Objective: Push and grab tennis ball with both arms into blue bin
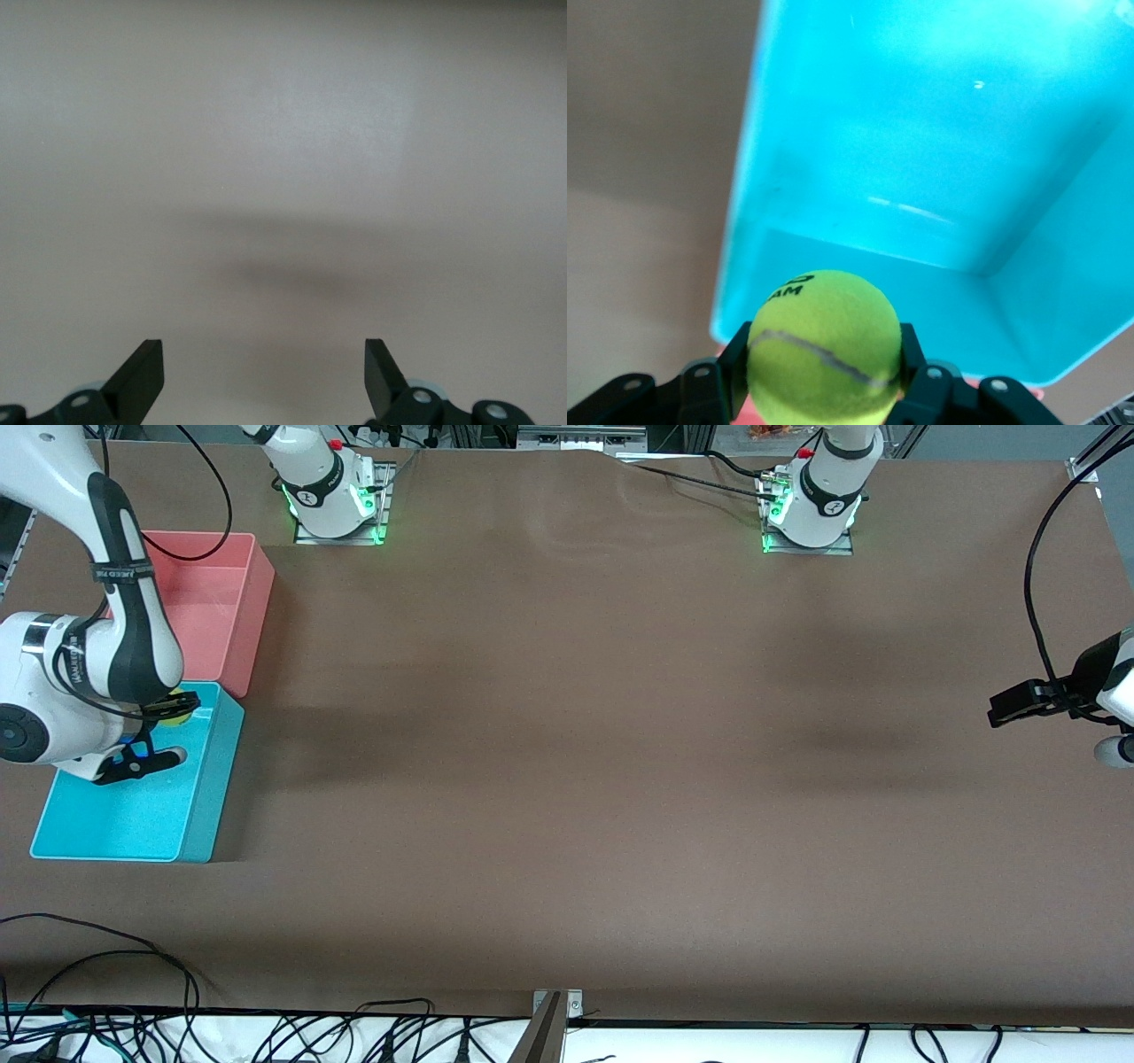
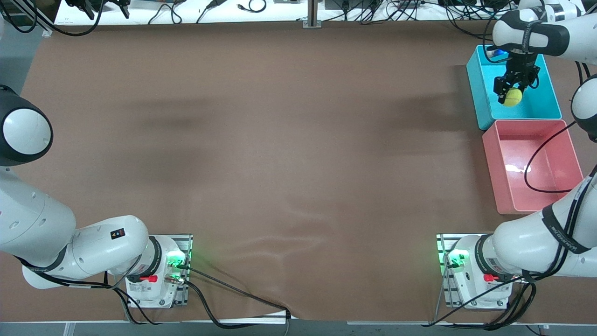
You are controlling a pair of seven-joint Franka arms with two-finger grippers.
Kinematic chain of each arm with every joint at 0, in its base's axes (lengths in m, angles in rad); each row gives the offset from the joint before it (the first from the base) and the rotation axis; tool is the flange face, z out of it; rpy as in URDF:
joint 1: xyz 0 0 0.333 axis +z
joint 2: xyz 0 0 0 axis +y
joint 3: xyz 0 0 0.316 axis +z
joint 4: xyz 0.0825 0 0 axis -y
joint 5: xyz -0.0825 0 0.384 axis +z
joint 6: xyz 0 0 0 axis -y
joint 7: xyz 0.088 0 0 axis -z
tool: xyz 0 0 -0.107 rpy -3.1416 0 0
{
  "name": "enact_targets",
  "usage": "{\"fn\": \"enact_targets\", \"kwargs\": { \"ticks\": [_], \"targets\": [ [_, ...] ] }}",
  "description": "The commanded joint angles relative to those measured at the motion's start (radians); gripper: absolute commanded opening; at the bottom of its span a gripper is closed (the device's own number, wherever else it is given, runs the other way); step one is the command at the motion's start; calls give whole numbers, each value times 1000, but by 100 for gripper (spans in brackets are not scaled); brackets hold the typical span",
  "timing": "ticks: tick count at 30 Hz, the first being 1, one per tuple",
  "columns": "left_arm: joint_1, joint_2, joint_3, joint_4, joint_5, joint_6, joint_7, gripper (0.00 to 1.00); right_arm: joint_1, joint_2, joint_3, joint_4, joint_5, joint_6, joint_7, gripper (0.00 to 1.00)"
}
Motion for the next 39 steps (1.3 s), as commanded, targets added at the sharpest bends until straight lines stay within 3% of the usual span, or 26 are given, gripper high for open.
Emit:
{"fn": "enact_targets", "kwargs": {
  "ticks": [1, 5, 10, 18, 21, 23, 24, 39],
  "targets": [
    [6, -9, -1, 12, -23, -21, 24, 100, -38, 40, 11, 30, 21, 25, -17, 28],
    [6, -9, -5, 12, -45, -21, 26, 100, -72, 74, 11, 30, 73, 57, -46, 28],
    [12, -9, 5, 12, -188, -21, 32, 100, -93, 100, 11, 25, 87, 71, -65, 29],
    [13, -8, 1, 11, -182, -21, 29, 100, -110, 142, 11, 25, 108, 106, -66, 33],
    [15, -8, 1, 11, -168, -21, 32, 100, -110, 148, 11, 28, 119, 108, -65, 60],
    [10, -8, -2, 11, -145, -22, 30, 100, -110, 149, 11, 30, 119, 106, -65, 94],
    [9, -8, -5, 11, -130, -22, 30, 100, -110, 149, 11, 30, 119, 105, -65, 100],
    [7, -61, -7, -3, -124, -21, 35, 100, -105, 117, 14, 40, 119, 85, -66, 100]
  ]
}}
